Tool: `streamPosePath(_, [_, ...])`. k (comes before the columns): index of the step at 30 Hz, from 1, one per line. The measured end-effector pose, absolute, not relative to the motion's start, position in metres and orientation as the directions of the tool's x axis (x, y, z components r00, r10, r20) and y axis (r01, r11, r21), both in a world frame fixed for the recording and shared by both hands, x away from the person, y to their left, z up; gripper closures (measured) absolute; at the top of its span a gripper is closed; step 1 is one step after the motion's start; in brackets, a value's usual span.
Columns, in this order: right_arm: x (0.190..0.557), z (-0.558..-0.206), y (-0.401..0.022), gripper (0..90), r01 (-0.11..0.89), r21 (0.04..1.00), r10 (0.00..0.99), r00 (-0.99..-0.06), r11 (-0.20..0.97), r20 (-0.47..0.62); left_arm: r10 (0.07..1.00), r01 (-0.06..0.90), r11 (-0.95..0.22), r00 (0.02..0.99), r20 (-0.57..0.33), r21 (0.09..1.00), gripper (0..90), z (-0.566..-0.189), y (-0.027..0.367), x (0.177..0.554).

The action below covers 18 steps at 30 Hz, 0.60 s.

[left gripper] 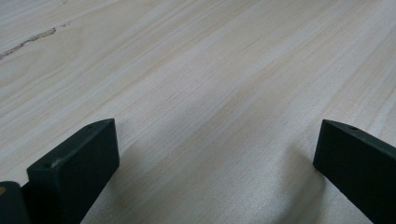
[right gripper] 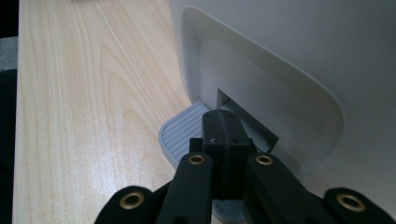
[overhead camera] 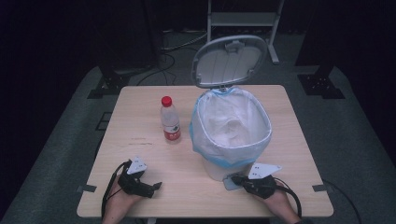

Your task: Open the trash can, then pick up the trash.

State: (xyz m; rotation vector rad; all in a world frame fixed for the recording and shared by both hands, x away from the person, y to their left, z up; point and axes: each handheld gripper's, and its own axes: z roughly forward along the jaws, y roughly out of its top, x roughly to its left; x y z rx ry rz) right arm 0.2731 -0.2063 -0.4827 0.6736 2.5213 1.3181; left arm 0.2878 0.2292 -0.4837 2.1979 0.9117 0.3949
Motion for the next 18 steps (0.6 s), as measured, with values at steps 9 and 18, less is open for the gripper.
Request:
streamPosePath(9, [0.274,-0.483,-0.207,90.0,0.299,0.818,0.489,-0.872,0.491,0.024,0.703,0.474,-0.48,0.711,0.001,0.738,0.0,-0.477,0.229,0.291])
streamPosePath(18, [0.274,-0.483,-0.207,90.0,0.306,0.818,0.489,-0.871,0.487,0.035,0.7,0.441,-0.456,0.714,0.006,0.773,0.0,-0.463,0.225,0.301])
